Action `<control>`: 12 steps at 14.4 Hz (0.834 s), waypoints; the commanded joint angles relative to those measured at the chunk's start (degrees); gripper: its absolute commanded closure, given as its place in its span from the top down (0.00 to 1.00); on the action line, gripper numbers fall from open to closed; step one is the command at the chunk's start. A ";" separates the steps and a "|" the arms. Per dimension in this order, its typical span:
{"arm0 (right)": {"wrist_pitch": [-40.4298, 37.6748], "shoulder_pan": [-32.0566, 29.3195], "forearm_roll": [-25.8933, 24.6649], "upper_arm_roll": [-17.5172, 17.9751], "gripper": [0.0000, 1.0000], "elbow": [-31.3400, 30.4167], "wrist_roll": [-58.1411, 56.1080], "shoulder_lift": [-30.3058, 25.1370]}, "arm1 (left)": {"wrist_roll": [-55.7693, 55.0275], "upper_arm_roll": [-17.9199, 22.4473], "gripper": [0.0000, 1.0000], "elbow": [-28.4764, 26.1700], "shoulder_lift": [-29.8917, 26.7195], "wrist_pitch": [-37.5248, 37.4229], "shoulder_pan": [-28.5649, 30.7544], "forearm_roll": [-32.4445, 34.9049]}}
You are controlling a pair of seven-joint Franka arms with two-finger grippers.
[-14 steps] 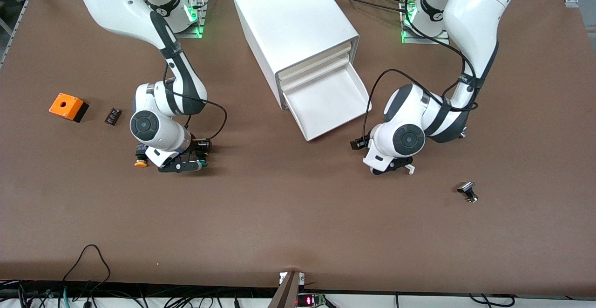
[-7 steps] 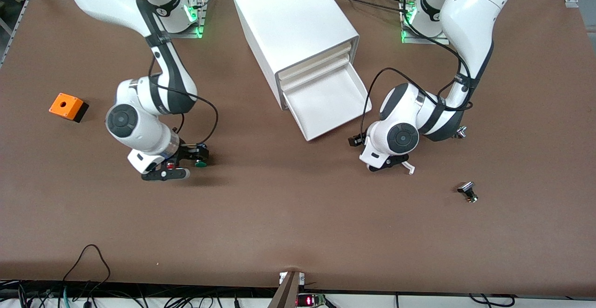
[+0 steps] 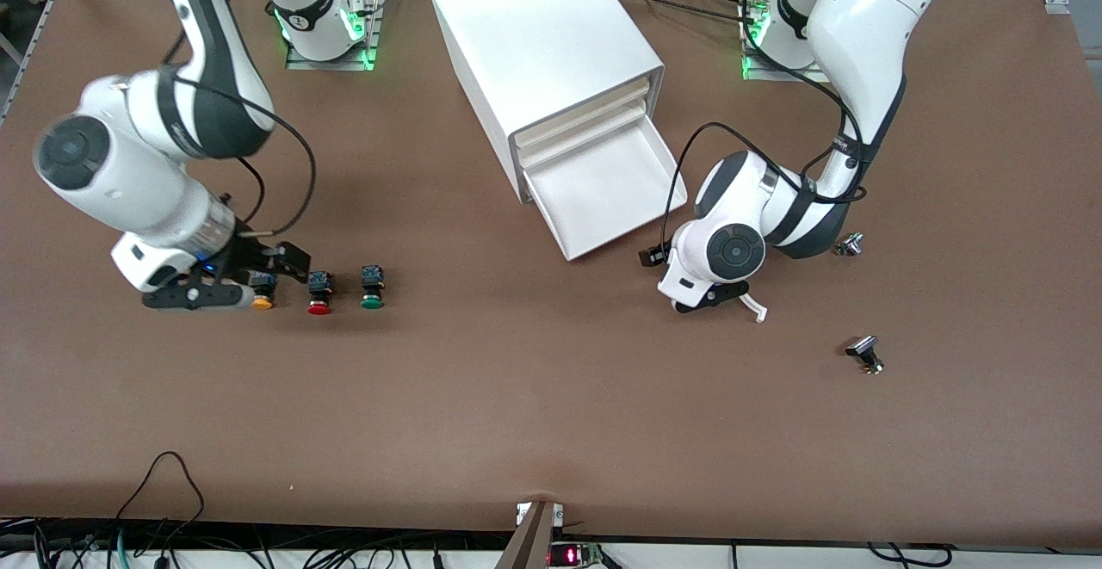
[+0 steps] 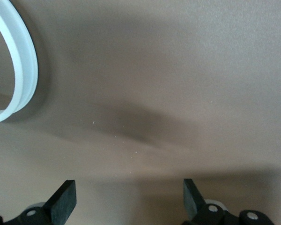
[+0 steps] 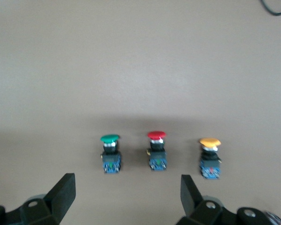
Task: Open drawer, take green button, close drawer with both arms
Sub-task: 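Push the drawer shut with the left gripper while the right gripper retracts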
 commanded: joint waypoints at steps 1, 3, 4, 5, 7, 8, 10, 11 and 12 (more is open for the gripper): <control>-4.90 -4.93 -2.33 3.83 0.99 -1.36 0.38 -5.83 | -4.45 0.25 1.00 -0.86 -0.80 0.75 -2.03 1.04; -7.81 -8.70 -2.77 7.77 0.99 -1.36 0.20 -9.08 | -5.87 0.25 1.00 -1.03 -0.71 0.75 -3.35 0.95; -10.00 -8.89 -2.95 7.88 0.99 -1.36 0.12 -10.75 | -7.44 0.25 1.00 -1.56 -0.80 0.75 -3.70 0.95; -11.67 -8.98 -2.95 7.79 0.99 -1.27 0.03 -11.98 | -9.37 0.07 1.00 -1.74 -0.88 0.75 -4.31 0.86; -14.58 -8.98 -2.95 7.79 0.99 -1.27 0.29 -14.45 | -11.58 -0.10 1.00 -2.79 -1.41 0.75 -5.55 0.86; -14.94 -8.98 -2.86 7.62 0.99 -1.27 0.55 -15.15 | -11.76 -0.28 1.00 -2.97 -1.59 0.67 -5.55 0.78; -15.21 -8.98 -2.77 6.74 0.99 -1.18 0.55 -16.73 | -13.34 -1.33 1.00 -3.23 -1.85 0.58 -5.64 0.78; -15.29 -8.98 -2.68 6.65 0.99 -1.27 0.55 -17.61 | -13.52 -1.51 1.00 -3.32 -1.94 0.23 -5.46 0.69; -16.86 -8.98 -2.42 5.86 0.99 -1.18 0.55 -18.14 | -13.61 -1.60 1.00 -3.84 -1.94 0.14 -5.64 0.69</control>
